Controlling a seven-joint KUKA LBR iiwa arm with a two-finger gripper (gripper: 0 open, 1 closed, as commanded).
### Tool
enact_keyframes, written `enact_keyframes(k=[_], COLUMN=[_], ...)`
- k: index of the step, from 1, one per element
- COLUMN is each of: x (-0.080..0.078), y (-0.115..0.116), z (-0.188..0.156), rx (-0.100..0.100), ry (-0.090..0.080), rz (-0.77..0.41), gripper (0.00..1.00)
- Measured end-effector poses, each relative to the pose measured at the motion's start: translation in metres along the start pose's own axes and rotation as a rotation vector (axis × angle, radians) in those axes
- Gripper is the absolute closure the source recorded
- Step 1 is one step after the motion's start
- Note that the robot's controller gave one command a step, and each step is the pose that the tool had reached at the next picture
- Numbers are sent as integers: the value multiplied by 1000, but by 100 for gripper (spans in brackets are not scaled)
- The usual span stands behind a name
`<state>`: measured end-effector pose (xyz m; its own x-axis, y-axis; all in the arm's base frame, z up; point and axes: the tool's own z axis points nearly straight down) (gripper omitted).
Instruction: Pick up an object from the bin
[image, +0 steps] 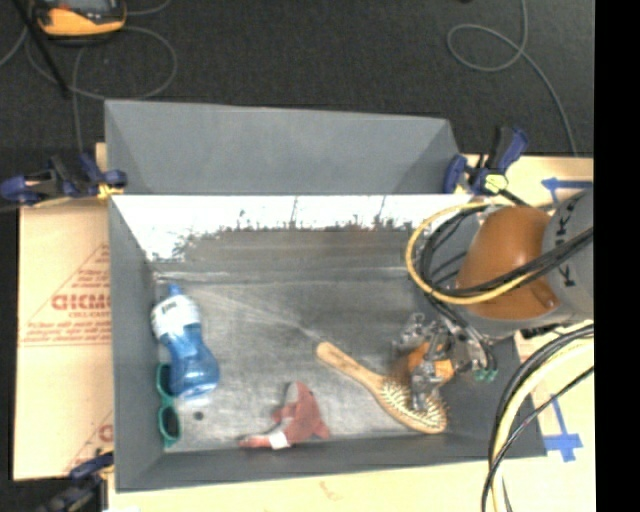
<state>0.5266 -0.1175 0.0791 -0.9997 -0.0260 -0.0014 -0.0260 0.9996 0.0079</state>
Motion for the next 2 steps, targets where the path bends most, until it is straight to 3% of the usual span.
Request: enact_keyframes(k=[1, 2], x=[0, 12], y=[0, -1], z=[0, -35], rx=[0, 3], ry=[0, 4], rz=[-1, -14], gripper=[100, 100])
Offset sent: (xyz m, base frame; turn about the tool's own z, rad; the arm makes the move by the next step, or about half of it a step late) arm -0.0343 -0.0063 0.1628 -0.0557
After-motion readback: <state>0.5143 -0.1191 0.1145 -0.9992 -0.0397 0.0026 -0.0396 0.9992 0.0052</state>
